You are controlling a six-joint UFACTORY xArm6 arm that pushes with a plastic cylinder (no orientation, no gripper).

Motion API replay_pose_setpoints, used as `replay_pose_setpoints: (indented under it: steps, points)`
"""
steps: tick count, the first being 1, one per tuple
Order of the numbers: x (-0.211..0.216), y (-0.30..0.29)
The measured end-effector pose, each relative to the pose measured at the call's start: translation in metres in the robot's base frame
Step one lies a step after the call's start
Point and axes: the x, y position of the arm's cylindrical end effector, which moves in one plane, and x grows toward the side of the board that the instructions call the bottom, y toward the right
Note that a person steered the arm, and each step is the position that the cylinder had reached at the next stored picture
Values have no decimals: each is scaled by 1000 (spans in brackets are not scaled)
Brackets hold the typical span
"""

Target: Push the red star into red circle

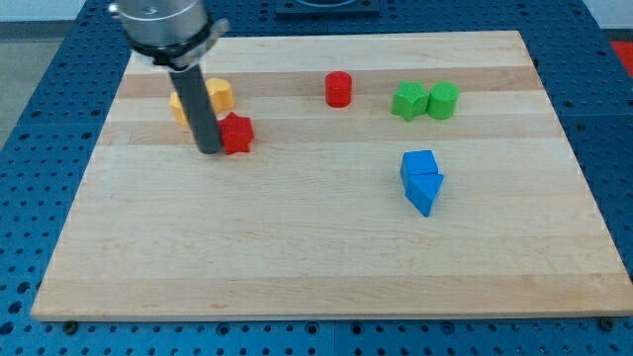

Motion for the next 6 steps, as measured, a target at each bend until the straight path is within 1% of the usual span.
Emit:
replay_pose_setpoints:
  steps: [4,5,6]
  points:
    - [-63,121]
    - [-80,139]
    - [-80,143]
